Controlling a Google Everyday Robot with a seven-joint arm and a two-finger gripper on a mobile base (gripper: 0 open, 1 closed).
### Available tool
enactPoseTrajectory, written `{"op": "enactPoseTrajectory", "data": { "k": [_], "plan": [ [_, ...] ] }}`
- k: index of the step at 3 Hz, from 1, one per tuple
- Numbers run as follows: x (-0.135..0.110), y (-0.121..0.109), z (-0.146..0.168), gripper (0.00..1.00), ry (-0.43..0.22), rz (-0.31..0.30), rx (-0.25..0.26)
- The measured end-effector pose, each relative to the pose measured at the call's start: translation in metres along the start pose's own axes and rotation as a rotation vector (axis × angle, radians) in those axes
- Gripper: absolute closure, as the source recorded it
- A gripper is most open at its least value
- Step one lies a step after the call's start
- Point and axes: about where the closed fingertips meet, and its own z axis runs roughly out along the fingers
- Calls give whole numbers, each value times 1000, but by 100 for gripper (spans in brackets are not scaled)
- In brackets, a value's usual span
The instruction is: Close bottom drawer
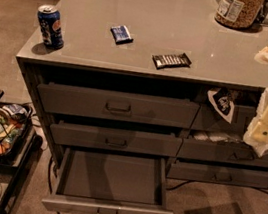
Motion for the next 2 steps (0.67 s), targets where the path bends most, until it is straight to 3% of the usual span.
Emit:
{"op": "enactPoseTrajectory", "data": {
  "k": [1,2],
  "plan": [
    [0,0,0,0,0,0,0],
    [-2,2,6,0,-68,-24,36]
  ]
}}
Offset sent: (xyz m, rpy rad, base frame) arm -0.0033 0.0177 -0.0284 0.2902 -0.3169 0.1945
